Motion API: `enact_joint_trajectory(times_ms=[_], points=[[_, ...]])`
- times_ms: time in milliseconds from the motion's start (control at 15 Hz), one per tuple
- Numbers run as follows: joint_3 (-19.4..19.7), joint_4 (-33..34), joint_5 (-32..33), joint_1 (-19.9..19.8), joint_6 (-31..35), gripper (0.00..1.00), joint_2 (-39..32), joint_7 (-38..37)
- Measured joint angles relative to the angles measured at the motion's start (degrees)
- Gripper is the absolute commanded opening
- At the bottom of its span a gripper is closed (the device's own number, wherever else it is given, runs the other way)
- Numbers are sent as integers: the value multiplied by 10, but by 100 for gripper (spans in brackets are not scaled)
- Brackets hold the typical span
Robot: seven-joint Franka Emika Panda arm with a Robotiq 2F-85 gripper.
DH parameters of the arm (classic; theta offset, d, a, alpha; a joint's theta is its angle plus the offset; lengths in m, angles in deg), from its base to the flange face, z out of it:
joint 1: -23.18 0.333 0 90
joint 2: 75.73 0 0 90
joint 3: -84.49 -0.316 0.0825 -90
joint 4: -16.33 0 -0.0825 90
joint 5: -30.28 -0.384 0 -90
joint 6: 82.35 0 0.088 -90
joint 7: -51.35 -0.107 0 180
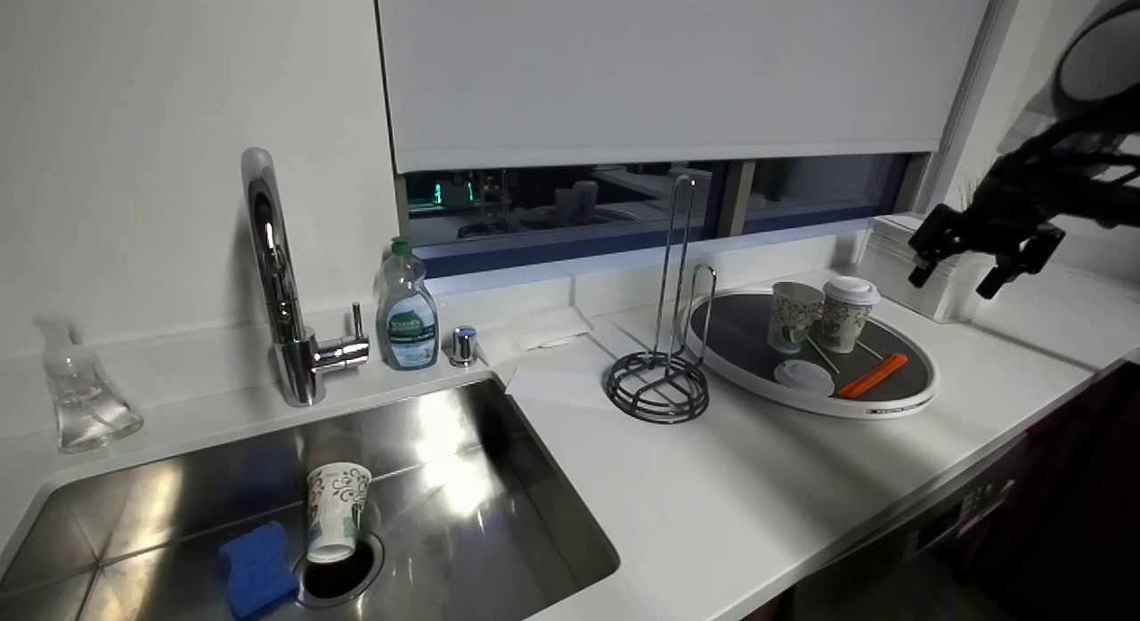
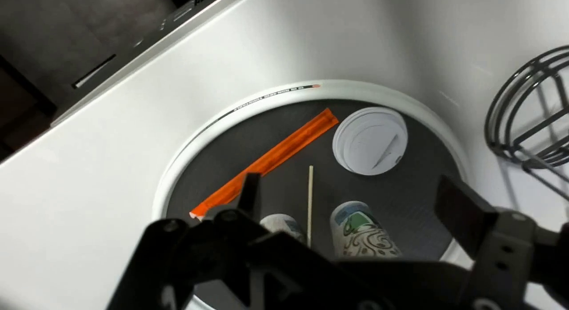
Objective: Pick up the orange pack from the tray and put it inside the paper cup on the left
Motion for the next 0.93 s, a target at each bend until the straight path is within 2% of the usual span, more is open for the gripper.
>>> enact_joint_trajectory(times_ms=[200, 333, 733, 933], points=[[-8, 23, 2, -22, 53, 100, -100, -72], [-6, 40, 2, -32, 58, 100, -149, -93], [-9, 43, 2, -31, 59, 100, -141, -96], [-7, 37, -17, -32, 90, 100, -169, -104]])
